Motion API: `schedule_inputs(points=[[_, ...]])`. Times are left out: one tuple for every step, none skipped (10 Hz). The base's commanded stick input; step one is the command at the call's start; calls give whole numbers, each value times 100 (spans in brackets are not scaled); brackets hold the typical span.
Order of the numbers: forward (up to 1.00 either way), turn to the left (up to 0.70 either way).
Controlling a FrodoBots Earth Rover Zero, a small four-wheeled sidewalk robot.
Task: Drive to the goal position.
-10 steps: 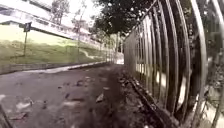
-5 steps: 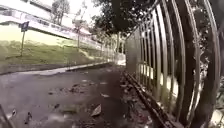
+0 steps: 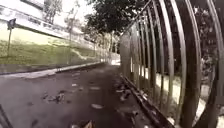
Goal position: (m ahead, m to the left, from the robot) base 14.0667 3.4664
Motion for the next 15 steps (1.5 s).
schedule_inputs(points=[[70, 0], [70, 0], [70, 0], [70, 0], [70, 0], [70, 0], [70, 0], [70, 0], [70, 0], [70, 0], [70, 0], [70, 0], [70, 0], [70, 4], [70, 31]])
